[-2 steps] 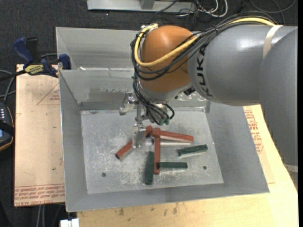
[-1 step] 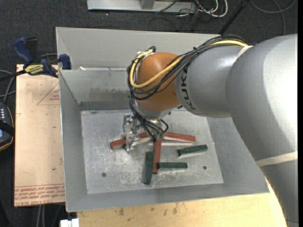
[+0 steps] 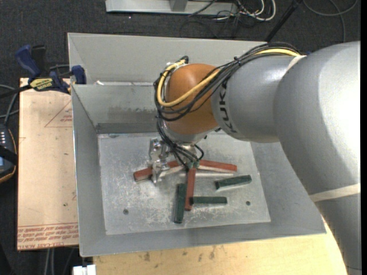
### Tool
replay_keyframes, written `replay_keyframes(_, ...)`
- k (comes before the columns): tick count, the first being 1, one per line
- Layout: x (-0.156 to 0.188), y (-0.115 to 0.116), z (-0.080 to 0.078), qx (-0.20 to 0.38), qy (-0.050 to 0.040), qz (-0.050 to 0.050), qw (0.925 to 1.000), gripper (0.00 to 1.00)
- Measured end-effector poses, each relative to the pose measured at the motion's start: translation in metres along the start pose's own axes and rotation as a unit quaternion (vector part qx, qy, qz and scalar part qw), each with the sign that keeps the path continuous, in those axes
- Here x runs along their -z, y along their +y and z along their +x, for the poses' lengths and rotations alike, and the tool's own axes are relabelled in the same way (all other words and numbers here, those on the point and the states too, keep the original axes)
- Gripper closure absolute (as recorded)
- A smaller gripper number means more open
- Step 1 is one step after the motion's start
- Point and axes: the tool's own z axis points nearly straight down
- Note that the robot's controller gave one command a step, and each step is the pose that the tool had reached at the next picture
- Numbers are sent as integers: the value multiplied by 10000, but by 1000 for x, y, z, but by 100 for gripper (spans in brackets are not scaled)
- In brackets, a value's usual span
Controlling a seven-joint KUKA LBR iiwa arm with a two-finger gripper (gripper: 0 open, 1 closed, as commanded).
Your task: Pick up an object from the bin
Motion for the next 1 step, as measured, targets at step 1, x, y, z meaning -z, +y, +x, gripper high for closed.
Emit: replay_keyframes(1,142,8,1,-42,54,13,10000,100)
